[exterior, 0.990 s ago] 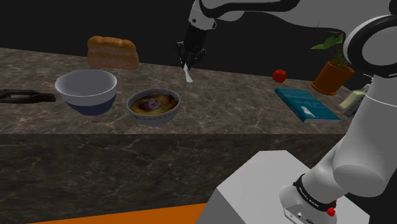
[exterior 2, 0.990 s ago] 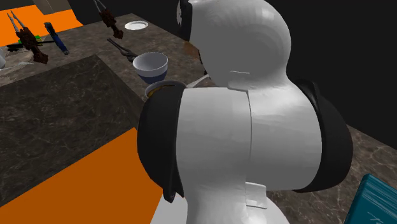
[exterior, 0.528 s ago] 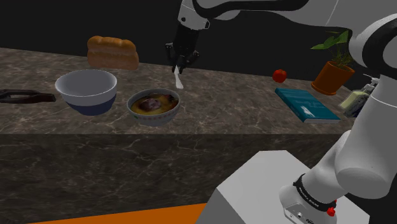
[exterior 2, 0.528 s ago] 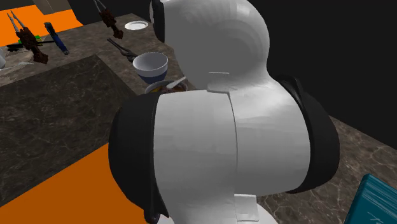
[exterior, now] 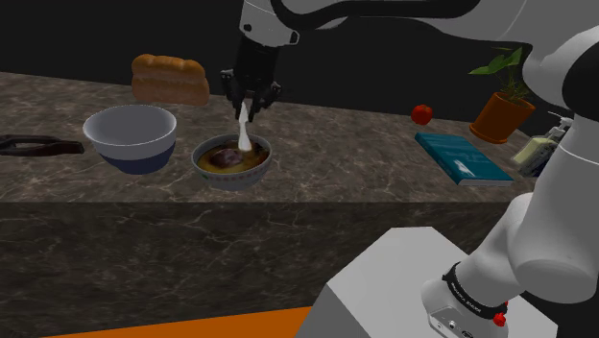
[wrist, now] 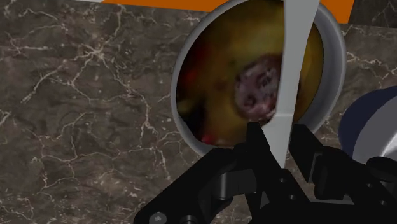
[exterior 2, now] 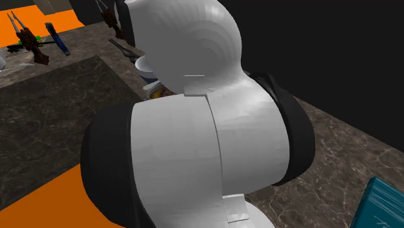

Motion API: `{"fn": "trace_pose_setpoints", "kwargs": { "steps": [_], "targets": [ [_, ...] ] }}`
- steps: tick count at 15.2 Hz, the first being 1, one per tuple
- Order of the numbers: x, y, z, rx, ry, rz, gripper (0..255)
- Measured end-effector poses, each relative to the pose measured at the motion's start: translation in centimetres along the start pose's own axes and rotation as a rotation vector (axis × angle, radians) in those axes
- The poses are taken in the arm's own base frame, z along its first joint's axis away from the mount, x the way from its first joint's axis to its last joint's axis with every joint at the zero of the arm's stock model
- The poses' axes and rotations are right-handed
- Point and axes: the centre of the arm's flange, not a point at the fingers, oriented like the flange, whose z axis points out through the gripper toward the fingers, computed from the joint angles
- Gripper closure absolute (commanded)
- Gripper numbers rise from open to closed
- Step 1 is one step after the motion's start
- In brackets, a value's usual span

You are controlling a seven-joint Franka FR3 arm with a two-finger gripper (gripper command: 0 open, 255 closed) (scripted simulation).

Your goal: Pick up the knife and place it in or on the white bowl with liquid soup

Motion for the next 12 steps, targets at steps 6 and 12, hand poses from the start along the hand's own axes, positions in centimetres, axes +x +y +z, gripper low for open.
{"fn": "trace_pose_setpoints", "kwargs": {
  "steps": [6, 12],
  "targets": [
    [-0.9, -0.1, 2.8, 0.0, 0.0, 0.002, 255],
    [-0.9, 0.4, 6.0, -0.001, 0.0, 0.002, 255]
  ]
}}
